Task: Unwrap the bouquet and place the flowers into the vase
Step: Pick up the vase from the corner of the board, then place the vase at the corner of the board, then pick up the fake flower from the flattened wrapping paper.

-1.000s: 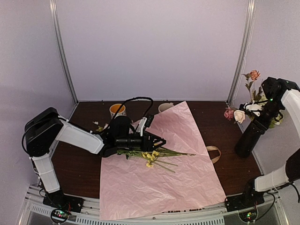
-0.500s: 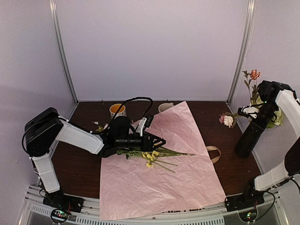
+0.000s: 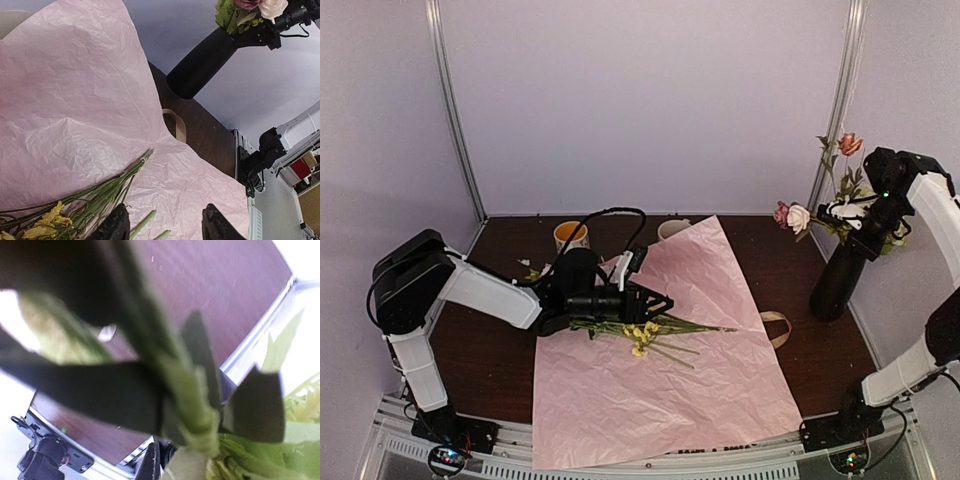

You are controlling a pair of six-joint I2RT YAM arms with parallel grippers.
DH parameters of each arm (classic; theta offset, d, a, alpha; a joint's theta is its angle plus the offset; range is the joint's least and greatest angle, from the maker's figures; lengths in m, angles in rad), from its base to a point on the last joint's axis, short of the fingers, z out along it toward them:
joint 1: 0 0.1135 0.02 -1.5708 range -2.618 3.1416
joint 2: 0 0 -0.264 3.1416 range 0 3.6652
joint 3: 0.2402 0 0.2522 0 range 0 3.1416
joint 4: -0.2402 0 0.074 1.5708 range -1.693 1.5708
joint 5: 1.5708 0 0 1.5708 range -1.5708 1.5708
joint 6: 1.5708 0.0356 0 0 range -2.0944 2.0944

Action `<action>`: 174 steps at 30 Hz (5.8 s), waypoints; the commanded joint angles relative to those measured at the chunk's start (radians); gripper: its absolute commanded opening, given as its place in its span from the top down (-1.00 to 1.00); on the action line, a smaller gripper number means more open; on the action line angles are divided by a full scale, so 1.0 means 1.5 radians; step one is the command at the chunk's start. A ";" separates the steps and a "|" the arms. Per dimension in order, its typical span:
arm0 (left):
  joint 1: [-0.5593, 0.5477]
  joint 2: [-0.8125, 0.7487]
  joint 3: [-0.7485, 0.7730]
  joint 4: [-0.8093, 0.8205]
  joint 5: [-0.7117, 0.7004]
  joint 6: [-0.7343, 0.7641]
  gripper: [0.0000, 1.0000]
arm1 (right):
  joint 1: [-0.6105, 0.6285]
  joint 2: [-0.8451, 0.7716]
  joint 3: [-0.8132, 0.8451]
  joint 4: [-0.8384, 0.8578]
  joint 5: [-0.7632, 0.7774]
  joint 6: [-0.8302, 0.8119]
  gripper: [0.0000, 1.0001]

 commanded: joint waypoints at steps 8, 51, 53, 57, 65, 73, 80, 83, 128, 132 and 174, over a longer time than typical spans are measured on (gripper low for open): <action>0.005 -0.068 -0.004 -0.027 -0.011 0.010 -0.04 | 0.085 0.255 0.407 0.090 -0.075 -0.033 1.00; 0.004 -0.157 -0.042 -0.102 -0.079 0.026 -0.04 | 0.155 0.342 0.473 0.122 -0.026 -0.008 -0.08; 0.005 -0.166 -0.040 -0.117 -0.095 0.033 -0.05 | 0.155 0.281 0.427 0.113 -0.032 -0.014 -0.17; 0.005 -0.203 -0.025 -0.197 -0.177 0.052 -0.06 | 0.155 0.162 0.363 0.089 -0.037 -0.007 -0.43; 0.004 -0.268 0.051 -0.429 -0.275 0.091 -0.03 | 0.156 -0.042 0.178 0.044 -0.161 0.026 -0.56; -0.008 -0.400 -0.008 -0.568 -0.348 0.087 0.02 | 0.275 -0.192 -0.174 0.213 -0.281 0.056 -0.25; -0.028 -0.472 -0.078 -0.661 -0.362 0.023 0.03 | 0.460 -0.084 -0.259 0.351 -0.238 0.159 0.16; -0.028 -0.486 -0.114 -0.657 -0.373 -0.005 0.02 | 0.505 0.012 -0.241 0.393 -0.210 0.184 0.31; -0.028 -0.724 -0.212 -0.804 -0.783 -0.272 -0.06 | 0.748 0.653 0.391 0.330 -0.073 0.279 0.63; -0.028 -0.737 -0.219 -0.800 -0.787 -0.273 -0.06 | 0.750 0.658 0.378 0.337 -0.060 0.288 0.62; -0.028 -0.718 -0.226 -0.763 -0.755 -0.271 -0.07 | 0.751 0.658 0.380 0.328 0.018 0.303 0.97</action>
